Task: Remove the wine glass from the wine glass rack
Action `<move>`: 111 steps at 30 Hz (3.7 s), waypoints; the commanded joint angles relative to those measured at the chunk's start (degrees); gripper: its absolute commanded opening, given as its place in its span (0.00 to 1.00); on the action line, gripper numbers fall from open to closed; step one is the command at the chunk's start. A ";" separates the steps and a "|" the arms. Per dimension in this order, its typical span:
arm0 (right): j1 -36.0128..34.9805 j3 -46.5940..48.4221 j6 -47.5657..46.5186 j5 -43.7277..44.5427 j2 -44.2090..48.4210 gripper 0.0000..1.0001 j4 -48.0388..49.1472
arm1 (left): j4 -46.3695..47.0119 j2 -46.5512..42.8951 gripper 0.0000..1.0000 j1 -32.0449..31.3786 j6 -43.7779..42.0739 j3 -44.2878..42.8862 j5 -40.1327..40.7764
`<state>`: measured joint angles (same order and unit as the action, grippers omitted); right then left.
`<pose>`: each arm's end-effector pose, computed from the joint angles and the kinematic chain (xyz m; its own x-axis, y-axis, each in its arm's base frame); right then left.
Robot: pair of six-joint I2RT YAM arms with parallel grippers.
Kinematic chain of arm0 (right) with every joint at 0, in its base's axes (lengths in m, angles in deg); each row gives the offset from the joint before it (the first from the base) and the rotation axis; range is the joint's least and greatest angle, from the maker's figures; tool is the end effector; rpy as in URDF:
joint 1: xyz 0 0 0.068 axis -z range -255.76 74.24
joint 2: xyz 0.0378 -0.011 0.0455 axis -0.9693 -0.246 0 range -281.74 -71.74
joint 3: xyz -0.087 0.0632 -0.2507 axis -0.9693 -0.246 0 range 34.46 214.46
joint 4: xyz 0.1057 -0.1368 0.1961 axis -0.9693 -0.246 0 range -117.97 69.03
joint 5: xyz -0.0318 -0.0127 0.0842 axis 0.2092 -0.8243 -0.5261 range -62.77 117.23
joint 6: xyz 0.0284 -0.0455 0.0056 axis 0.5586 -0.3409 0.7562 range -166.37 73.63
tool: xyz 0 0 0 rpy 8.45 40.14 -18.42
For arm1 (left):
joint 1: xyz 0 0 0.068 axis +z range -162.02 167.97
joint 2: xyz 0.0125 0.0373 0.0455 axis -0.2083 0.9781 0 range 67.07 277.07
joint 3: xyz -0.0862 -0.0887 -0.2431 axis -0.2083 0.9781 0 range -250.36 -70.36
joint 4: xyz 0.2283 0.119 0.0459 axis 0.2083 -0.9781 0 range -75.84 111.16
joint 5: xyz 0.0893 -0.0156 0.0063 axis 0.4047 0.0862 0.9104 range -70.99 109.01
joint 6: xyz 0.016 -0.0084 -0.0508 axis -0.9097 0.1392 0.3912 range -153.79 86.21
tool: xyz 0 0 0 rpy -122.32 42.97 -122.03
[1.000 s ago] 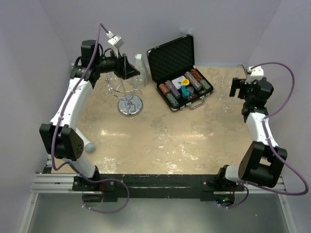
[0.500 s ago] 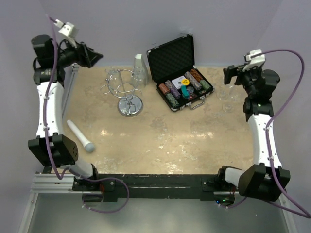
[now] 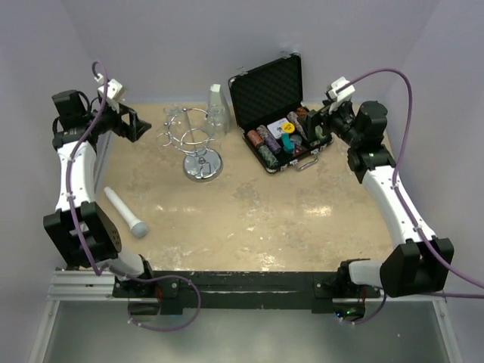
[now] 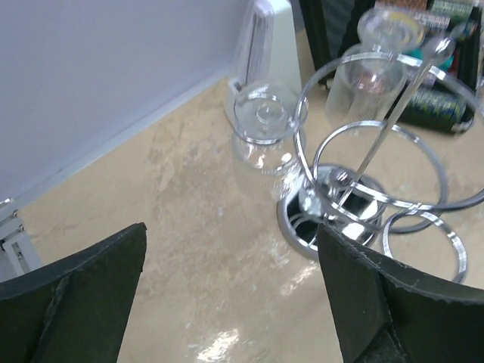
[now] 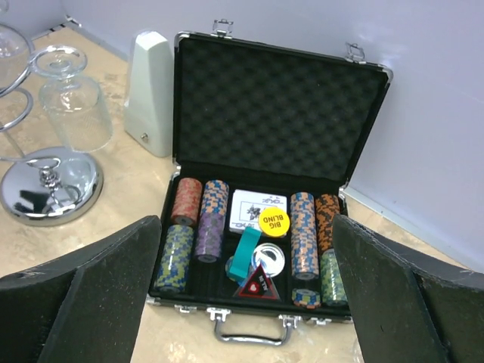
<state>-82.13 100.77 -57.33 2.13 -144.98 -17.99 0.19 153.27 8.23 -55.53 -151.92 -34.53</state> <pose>0.2966 0.0484 0.3889 0.0320 -0.1697 -0.9850 -0.5245 0.8360 -0.1610 0.3264 0.0900 0.3758 -0.2008 0.1605 -0.9664 0.5911 0.8065 0.0112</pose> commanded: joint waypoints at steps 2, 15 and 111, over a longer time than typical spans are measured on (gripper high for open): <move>-0.66 4.27 5.06 -2.22 -5.50 0.98 8.87 | -11.52 6.52 1.00 1.55 -21.38 -0.36 -4.90; -3.12 10.43 8.07 -2.06 -15.18 0.98 11.69 | 9.86 10.84 0.98 -2.32 -16.42 9.83 -4.38; -13.14 16.93 -7.84 5.24 -15.89 0.98 8.09 | 31.55 5.40 0.00 0.58 30.17 7.56 7.75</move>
<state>-94.83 115.39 -62.90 8.20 -163.93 -14.21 43.40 167.78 6.54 -28.36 -137.65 -29.22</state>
